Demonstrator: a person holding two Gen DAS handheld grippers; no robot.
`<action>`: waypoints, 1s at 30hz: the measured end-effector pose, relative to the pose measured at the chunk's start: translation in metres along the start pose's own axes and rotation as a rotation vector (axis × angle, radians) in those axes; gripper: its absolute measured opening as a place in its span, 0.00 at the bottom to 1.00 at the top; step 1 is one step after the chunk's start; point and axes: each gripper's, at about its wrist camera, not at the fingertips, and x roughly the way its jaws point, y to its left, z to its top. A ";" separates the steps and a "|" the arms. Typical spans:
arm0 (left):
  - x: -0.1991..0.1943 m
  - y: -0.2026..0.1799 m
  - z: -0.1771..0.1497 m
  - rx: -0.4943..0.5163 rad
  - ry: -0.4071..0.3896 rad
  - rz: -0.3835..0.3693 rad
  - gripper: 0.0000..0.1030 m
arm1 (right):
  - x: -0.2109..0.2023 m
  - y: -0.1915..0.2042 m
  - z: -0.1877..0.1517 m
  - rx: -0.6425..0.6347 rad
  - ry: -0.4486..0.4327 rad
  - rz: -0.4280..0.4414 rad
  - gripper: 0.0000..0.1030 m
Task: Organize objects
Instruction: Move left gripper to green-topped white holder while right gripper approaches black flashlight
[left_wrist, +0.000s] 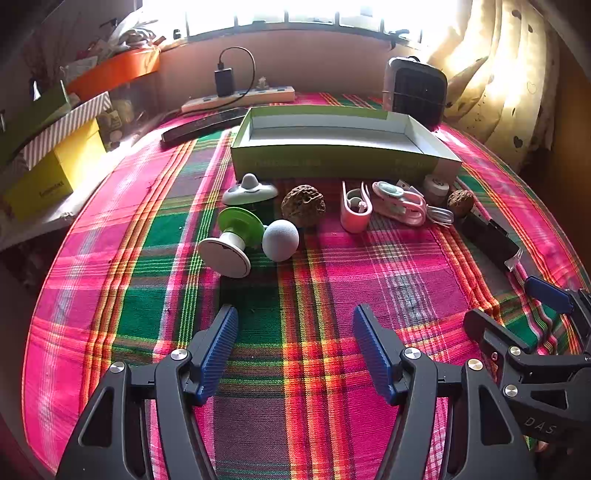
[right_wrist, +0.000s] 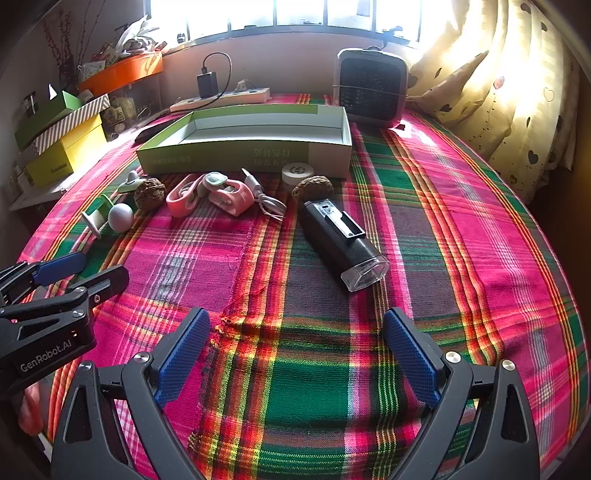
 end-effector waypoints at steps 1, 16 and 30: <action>0.000 0.000 0.000 -0.001 0.001 0.000 0.62 | -0.001 0.000 0.000 -0.001 0.002 0.000 0.92; 0.003 0.000 0.004 0.012 0.009 -0.005 0.62 | -0.005 0.000 -0.003 -0.010 0.012 0.009 0.92; 0.001 0.012 0.004 0.088 0.032 -0.081 0.62 | -0.013 -0.019 -0.004 -0.047 -0.009 0.032 0.91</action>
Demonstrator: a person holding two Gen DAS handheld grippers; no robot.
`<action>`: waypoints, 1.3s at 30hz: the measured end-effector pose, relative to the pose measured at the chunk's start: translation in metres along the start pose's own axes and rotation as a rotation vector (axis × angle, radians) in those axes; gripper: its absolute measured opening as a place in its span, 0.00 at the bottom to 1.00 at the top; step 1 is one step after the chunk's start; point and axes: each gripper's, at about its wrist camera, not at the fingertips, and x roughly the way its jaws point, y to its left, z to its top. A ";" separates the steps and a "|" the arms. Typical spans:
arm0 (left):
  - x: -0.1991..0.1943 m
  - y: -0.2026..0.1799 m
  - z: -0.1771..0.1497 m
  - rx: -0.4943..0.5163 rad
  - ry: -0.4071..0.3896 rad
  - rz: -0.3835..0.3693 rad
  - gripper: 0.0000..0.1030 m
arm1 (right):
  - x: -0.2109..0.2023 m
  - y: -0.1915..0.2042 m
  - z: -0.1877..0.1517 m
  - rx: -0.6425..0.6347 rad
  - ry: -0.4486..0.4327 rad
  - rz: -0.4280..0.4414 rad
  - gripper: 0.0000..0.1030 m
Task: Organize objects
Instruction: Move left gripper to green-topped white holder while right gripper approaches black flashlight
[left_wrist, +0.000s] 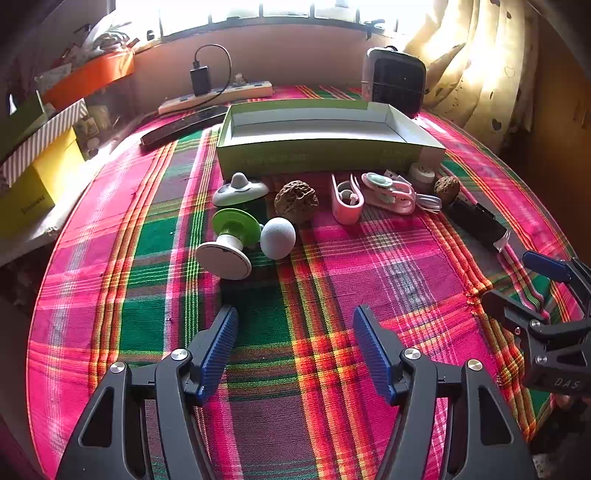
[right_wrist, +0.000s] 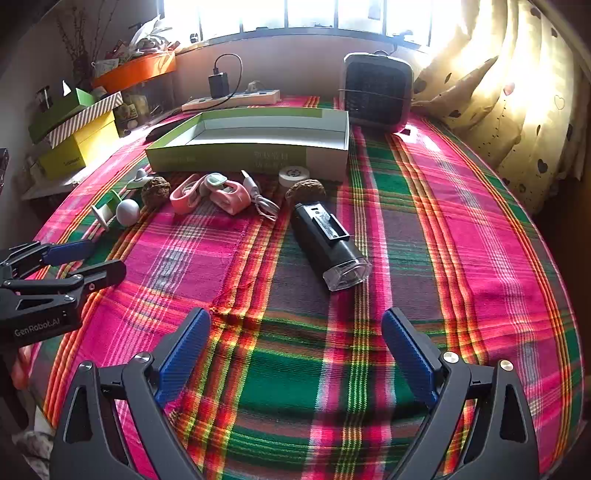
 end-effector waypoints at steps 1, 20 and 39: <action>0.000 0.001 0.000 0.005 0.000 -0.003 0.62 | 0.000 -0.004 0.000 0.004 0.001 -0.007 0.91; 0.011 0.043 0.017 -0.089 -0.002 -0.027 0.62 | 0.029 -0.030 0.027 -0.012 0.075 0.020 0.90; 0.033 0.057 0.042 -0.059 -0.005 0.044 0.62 | 0.045 -0.026 0.051 -0.056 0.074 0.054 0.79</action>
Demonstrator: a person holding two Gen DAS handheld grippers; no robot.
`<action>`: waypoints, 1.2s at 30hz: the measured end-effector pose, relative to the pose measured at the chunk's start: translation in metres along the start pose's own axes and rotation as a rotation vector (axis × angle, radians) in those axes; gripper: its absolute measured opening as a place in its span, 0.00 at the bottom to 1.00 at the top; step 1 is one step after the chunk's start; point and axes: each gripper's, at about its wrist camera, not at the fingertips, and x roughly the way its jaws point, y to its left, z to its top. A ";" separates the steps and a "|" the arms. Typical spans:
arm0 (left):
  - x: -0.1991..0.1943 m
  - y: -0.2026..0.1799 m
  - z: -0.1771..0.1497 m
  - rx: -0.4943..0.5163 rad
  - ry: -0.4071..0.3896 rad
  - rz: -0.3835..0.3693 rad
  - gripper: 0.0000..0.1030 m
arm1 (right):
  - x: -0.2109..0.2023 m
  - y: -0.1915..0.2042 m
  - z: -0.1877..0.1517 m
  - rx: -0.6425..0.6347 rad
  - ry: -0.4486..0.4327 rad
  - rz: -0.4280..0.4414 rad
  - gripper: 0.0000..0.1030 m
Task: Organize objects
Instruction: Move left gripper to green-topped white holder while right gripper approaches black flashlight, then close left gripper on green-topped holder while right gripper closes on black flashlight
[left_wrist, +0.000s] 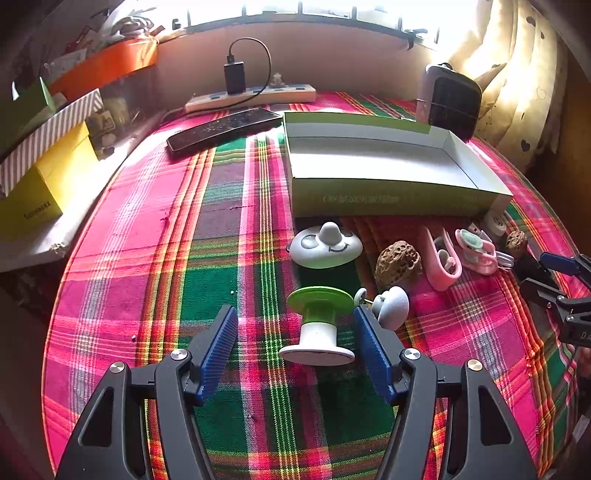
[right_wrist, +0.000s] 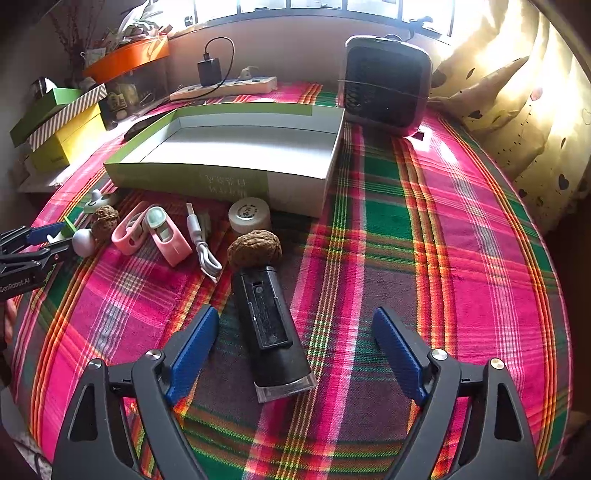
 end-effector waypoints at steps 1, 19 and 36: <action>0.000 0.000 0.000 0.000 0.000 0.000 0.62 | 0.000 0.001 0.000 -0.003 -0.002 0.003 0.77; 0.002 0.002 0.006 -0.016 -0.008 0.001 0.34 | -0.002 0.008 0.002 -0.036 -0.027 0.034 0.39; 0.000 -0.002 0.002 -0.017 -0.023 0.007 0.31 | -0.003 0.010 0.001 -0.018 -0.033 0.028 0.28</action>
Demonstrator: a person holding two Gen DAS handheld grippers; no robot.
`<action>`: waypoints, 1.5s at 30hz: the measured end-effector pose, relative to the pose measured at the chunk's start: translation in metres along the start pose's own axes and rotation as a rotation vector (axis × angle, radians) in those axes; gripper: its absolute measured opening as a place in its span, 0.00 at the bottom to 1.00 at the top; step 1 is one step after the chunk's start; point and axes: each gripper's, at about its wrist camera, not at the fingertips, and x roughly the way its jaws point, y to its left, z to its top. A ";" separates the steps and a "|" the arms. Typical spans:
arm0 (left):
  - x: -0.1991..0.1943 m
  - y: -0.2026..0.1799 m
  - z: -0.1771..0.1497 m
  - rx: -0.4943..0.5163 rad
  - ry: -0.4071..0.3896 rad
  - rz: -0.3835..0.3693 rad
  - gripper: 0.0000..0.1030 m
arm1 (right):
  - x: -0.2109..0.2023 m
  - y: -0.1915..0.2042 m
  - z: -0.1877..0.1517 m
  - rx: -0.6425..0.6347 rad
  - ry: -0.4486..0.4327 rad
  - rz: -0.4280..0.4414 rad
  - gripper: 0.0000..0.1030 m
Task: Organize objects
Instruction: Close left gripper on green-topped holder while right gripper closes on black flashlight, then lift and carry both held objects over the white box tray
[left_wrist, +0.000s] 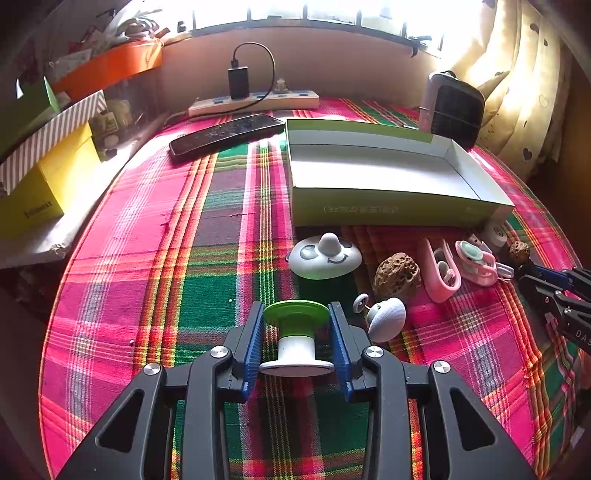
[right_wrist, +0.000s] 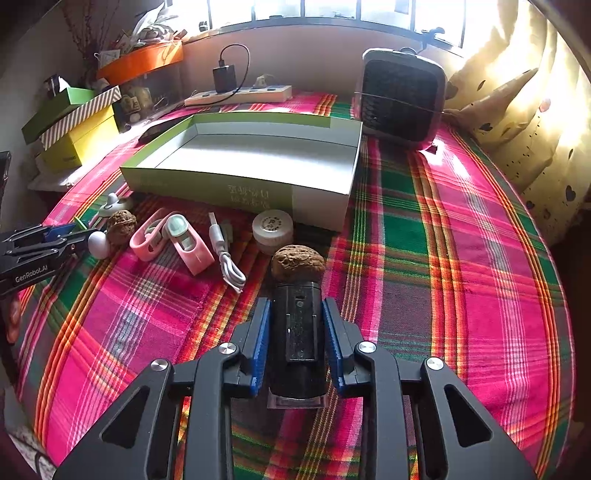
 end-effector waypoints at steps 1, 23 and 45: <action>0.000 0.000 0.000 -0.001 0.000 0.000 0.31 | 0.000 0.000 0.000 0.000 0.000 0.000 0.28; -0.001 0.004 0.001 -0.013 0.005 -0.002 0.31 | -0.002 -0.001 -0.002 0.029 0.002 -0.020 0.28; -0.031 -0.015 0.027 0.051 -0.062 -0.033 0.31 | -0.030 0.003 0.017 0.055 -0.050 0.011 0.28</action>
